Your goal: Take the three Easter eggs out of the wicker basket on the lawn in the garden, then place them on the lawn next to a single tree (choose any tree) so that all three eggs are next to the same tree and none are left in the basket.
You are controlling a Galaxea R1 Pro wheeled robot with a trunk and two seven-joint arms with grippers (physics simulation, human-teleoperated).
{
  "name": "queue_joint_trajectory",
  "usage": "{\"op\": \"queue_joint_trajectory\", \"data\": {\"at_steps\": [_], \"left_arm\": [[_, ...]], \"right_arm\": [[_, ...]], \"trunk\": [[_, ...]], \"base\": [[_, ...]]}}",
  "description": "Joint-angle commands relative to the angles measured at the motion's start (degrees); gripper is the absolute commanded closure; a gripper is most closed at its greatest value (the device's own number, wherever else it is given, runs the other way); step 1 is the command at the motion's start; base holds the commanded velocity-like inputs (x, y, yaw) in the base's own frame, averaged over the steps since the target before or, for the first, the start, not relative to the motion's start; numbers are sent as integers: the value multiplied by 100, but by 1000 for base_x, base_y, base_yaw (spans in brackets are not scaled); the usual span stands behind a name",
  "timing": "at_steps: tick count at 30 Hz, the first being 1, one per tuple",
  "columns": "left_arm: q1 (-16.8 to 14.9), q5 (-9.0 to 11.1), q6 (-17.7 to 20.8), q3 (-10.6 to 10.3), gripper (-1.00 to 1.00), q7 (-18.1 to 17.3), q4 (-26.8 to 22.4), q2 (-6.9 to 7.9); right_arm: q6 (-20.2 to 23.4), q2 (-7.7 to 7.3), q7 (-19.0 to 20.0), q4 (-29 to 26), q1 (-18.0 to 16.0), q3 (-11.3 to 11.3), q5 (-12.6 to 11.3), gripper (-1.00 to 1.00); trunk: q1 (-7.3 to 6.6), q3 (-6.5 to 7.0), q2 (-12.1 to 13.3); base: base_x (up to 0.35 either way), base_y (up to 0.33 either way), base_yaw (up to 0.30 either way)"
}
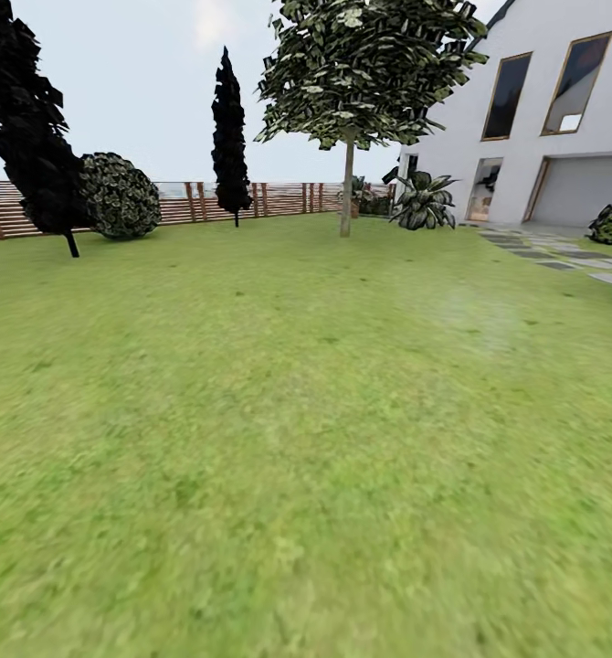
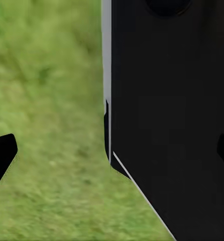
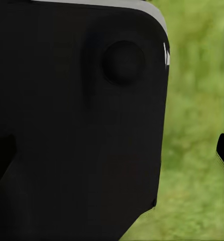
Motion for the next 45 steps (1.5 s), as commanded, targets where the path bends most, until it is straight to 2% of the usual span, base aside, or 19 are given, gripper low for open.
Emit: {"op": "queue_joint_trajectory", "data": {"at_steps": [1,45], "left_arm": [[1,2,-2,0,-100,3,-4,0],[1,2,-2,0,-100,3,-2,0]], "right_arm": [[-3,0,0,1,-2,-1,0,-100],[-3,0,0,8,-2,-1,-1,-100]], "trunk": [[3,-4,-2],[3,-4,-2]], "base": [[324,0,0],[324,0,0]]}}
